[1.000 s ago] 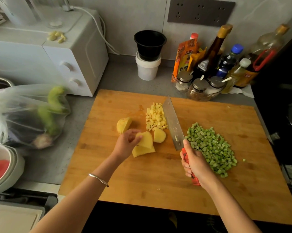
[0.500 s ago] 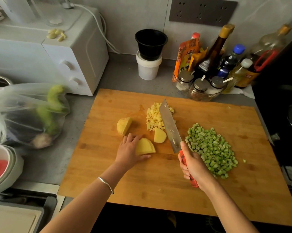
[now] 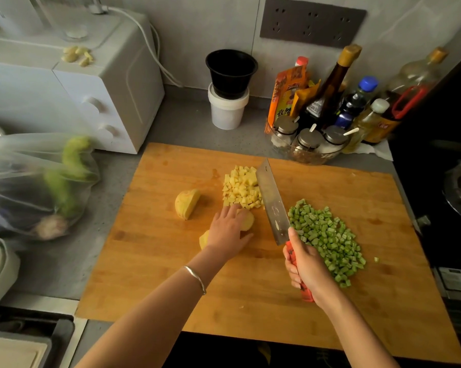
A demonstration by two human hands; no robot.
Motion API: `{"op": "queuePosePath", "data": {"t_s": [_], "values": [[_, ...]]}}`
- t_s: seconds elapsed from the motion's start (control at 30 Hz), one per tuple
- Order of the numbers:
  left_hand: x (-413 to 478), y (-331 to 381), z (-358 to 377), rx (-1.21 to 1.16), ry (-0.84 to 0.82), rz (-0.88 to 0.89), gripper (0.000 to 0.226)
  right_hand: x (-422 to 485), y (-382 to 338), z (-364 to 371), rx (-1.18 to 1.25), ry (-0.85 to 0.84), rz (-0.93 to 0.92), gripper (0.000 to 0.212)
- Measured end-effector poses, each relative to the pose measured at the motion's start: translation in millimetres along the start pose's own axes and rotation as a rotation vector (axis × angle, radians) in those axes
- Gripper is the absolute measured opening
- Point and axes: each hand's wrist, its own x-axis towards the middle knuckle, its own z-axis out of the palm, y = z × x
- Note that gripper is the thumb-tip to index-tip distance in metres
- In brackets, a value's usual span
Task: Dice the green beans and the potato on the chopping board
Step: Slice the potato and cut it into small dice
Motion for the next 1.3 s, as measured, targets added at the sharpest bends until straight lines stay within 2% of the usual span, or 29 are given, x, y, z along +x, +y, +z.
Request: {"op": "queuePosePath", "data": {"t_s": [0.17,0.23,0.33,0.43,0.47,0.5,0.6,0.67,0.73,0.77,0.87,0.9,0.97,1.03,1.07,1.13,1.2,1.3], "values": [[16,12,8,0.081,-0.033,0.023,0.038,0,1,-8,0.004,0.016,0.002,0.056],[17,9,1,0.038,0.008,0.051,0.035,0,2,-9,0.003,0.013,0.0,0.056],[1,0,-17,-0.327,0.165,0.031,0.034,0,2,-9,-0.004,0.006,-0.01,0.056],[-24,-13,-25,-0.817,0.202,-0.214,0.026,2,1,-5,-0.003,-0.006,-0.016,0.055],[-31,-19,-24,-0.912,0.191,-0.292,0.024,2,1,-2,-0.005,-0.011,-0.013,0.055],[-36,-27,-21,-0.917,0.174,-0.338,0.025,3,1,1,-0.005,-0.019,-0.01,0.054],[-44,-46,-8,-0.654,0.137,-0.373,0.031,2,4,11,-0.018,-0.037,-0.006,0.054],[-44,-52,-4,-0.643,0.139,-0.376,0.052,1,6,17,-0.023,-0.055,0.01,0.054],[-39,-57,-7,-0.745,0.054,-0.272,0.069,-1,11,21,-0.029,-0.064,0.032,0.055],[-36,-58,-10,-0.708,-0.033,-0.173,0.073,-2,13,22,-0.032,-0.065,0.038,0.055],[-25,-59,-23,-0.329,-0.244,0.058,0.086,-6,17,22,-0.035,-0.07,0.059,0.055],[-22,-58,-28,-0.225,-0.214,0.099,0.085,-7,18,22,-0.03,-0.067,0.067,0.055],[-16,-61,-32,-0.102,0.063,0.133,0.074,-9,19,21,-0.015,-0.055,0.082,0.054],[-10,-70,-34,-0.088,0.284,-0.025,0.072,-9,18,19,-0.014,-0.047,0.069,0.054],[-7,-78,-33,-0.139,0.306,-0.143,0.075,-9,17,19,-0.017,-0.045,0.057,0.055],[-5,-89,-27,-0.298,0.244,-0.302,0.074,-9,17,19,-0.018,-0.043,0.045,0.056],[-6,-95,-18,-0.416,0.188,-0.279,0.065,-8,15,20,-0.018,-0.047,0.038,0.056],[3,-102,-14,-0.465,0.217,-0.226,0.061,-7,14,23,-0.022,-0.05,0.032,0.056]]}}
